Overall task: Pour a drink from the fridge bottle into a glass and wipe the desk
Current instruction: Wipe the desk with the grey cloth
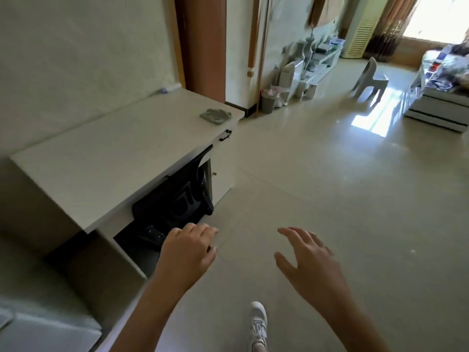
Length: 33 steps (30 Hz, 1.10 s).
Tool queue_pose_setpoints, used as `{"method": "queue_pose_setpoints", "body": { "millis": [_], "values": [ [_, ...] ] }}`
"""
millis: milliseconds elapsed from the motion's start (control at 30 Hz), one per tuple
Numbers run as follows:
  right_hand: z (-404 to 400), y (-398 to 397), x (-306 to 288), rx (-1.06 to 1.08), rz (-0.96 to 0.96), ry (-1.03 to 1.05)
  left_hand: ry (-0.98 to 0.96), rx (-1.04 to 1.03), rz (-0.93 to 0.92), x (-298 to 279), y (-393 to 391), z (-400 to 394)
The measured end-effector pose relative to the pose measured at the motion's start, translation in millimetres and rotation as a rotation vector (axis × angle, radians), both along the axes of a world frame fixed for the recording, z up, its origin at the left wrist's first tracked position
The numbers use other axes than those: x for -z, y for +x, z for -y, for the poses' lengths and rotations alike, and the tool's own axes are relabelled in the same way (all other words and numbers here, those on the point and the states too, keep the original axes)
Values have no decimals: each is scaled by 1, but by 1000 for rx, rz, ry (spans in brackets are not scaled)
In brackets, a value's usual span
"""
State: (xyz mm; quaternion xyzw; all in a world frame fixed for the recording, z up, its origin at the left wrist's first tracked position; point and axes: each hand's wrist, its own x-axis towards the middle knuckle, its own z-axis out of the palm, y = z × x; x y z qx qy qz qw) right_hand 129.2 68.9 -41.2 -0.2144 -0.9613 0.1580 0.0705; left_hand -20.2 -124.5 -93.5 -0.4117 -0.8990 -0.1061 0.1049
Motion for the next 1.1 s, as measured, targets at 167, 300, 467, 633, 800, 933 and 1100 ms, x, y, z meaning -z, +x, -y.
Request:
{"method": "queue_pose_setpoints", "body": {
  "millis": [167,300,467,633,800,933,1100],
  "values": [
    [-67,-90,0,-119,14,-13,13,-121,23,-2,-66,-49],
    [-110,-162,-4,-237,47,-31,-4,-226,51,-8,-115,-75],
    [-144,-251,-5,-362,93,13,-50,-374,59,-10,-175,-82],
    [-158,-347,3,-462,110,48,-63,-501,72,-1,-248,-83],
    [-169,-437,12,-490,148,49,-44,-503,111,9,-335,-103],
    [-183,-491,13,-466,159,66,-39,-440,134,19,-395,-122],
    [-204,-563,23,-438,160,74,-68,-438,169,30,-467,-141]
  ]
}}
